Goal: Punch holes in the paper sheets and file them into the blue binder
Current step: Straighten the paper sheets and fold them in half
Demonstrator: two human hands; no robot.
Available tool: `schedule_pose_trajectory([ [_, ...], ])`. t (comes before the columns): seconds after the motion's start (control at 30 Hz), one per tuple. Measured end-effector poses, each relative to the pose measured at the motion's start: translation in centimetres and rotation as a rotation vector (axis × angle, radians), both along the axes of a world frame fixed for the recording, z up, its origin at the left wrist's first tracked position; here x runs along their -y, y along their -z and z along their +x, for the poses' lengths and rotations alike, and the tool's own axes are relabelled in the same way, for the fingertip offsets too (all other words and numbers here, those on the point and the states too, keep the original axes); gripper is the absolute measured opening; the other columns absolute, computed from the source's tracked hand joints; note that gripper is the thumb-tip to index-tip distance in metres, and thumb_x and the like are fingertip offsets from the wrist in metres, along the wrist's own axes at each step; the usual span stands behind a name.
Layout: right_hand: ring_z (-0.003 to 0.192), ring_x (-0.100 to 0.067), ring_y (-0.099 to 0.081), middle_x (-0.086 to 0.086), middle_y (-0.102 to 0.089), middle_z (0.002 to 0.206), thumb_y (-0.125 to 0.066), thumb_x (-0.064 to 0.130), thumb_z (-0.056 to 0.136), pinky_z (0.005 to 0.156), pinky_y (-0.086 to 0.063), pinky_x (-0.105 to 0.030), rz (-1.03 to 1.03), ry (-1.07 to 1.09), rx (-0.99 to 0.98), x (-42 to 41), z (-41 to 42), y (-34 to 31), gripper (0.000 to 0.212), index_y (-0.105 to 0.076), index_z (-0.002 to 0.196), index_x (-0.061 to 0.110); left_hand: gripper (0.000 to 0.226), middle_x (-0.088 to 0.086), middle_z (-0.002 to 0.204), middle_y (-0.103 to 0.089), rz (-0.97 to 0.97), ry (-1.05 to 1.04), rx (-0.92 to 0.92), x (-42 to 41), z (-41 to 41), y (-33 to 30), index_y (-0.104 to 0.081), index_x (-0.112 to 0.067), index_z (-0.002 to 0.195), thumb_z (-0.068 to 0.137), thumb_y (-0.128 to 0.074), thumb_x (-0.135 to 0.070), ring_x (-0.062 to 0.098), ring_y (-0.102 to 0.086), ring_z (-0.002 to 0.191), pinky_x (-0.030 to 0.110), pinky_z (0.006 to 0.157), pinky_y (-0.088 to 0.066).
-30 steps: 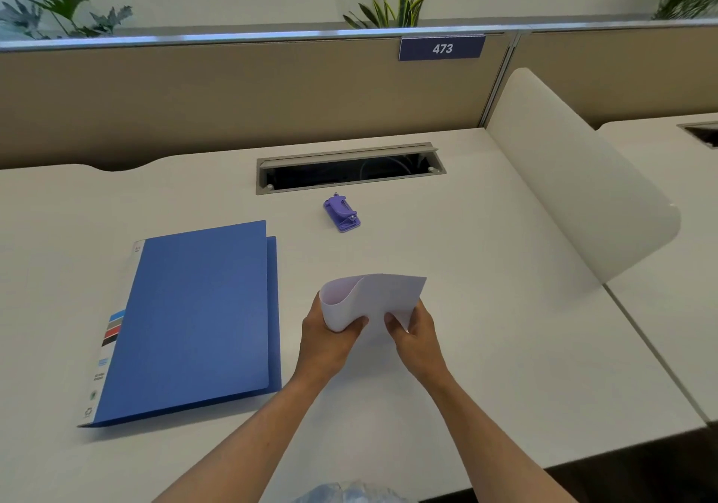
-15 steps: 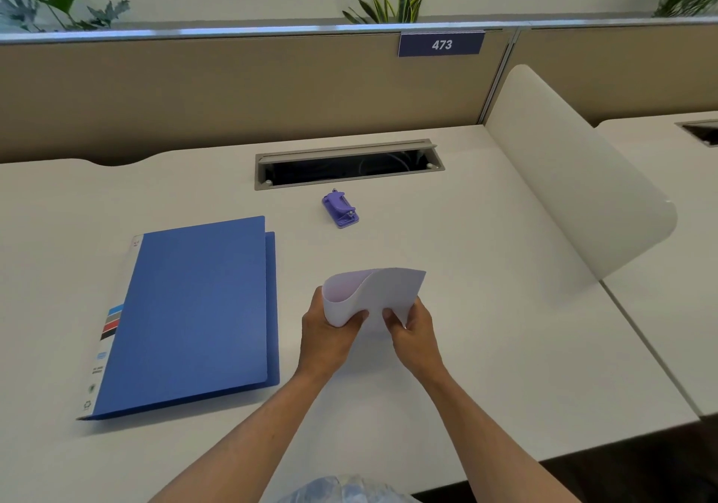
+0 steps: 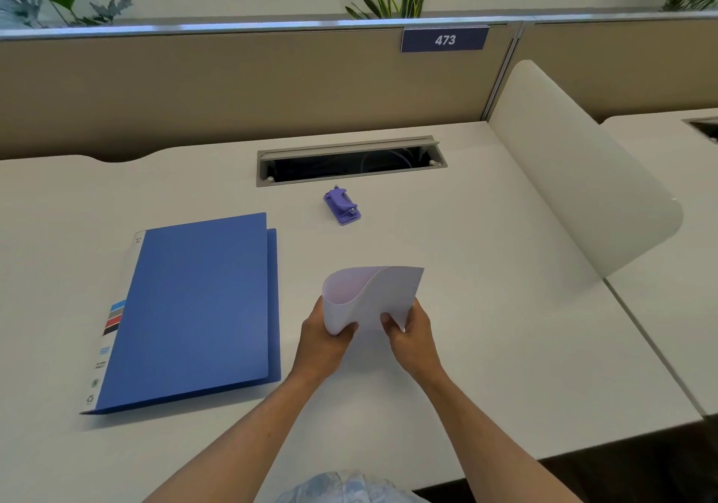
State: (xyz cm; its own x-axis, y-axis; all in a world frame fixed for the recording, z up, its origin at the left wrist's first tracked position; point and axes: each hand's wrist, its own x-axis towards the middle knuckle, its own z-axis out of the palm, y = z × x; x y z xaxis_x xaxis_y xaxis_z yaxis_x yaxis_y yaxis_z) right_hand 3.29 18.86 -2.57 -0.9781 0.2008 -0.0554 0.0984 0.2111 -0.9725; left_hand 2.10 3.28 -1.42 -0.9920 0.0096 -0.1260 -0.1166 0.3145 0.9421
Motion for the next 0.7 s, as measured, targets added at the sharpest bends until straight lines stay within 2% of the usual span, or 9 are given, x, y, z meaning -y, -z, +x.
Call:
schedule_pose_trajectory([
  [0.17,0.100,-0.009,-0.067,0.005,-0.071,0.109,-0.060,0.009,0.085,0.088,-0.056,-0.037,-0.009,-0.017,-0.010,-0.4,-0.4,-0.5,0.037,-0.060,0.109,0.037,0.059,0.002,0.115,-0.064,0.048,0.000,0.033,0.4,-0.5,-0.2,-0.051,-0.018,0.130,0.079,-0.079,-0.014,0.020,-0.062,0.102,0.037,0.086,-0.057],
  [0.3,0.094,-0.019,-0.070,0.001,-0.073,0.104,-0.063,0.002,0.081,0.081,-0.059,-0.041,-0.084,-0.002,0.009,-1.7,-1.1,-1.1,0.038,-0.064,0.104,0.032,0.051,0.000,0.108,-0.067,0.138,0.017,0.094,1.3,-0.9,-0.4,-0.049,-0.028,0.113,0.076,-0.081,-0.012,0.018,-0.067,0.097,0.031,0.079,-0.059],
  [0.4,0.096,-0.020,-0.071,0.001,-0.074,0.106,-0.062,-0.008,0.083,0.083,-0.060,-0.041,-0.187,0.024,0.094,-2.4,-1.5,-1.6,0.043,-0.065,0.105,0.028,0.053,0.004,0.102,-0.073,0.217,0.031,0.152,1.4,-1.4,-0.7,-0.048,-0.024,0.115,0.077,-0.080,-0.007,0.021,-0.071,0.092,0.031,0.077,-0.059],
  [0.53,0.098,-0.026,-0.071,-0.004,-0.074,0.107,-0.062,-0.008,0.082,0.086,-0.059,-0.048,-0.251,0.067,0.182,-2.9,-1.9,-1.5,0.037,-0.067,0.108,0.018,0.054,0.008,0.099,-0.074,0.299,0.052,0.227,1.7,-2.0,-1.2,-0.050,-0.023,0.117,0.076,-0.080,-0.006,0.024,-0.073,0.089,0.032,0.075,-0.058],
  [0.7,0.096,-0.030,-0.072,-0.006,-0.076,0.102,-0.061,-0.008,0.080,0.086,-0.059,-0.048,-0.296,0.105,0.251,-3.0,-2.0,-1.5,0.035,-0.067,0.108,0.013,0.055,0.010,0.103,-0.074,0.301,0.110,0.300,2.2,-2.6,-1.4,-0.052,-0.022,0.117,0.074,-0.083,-0.007,0.028,-0.072,0.092,0.039,0.080,-0.058],
])
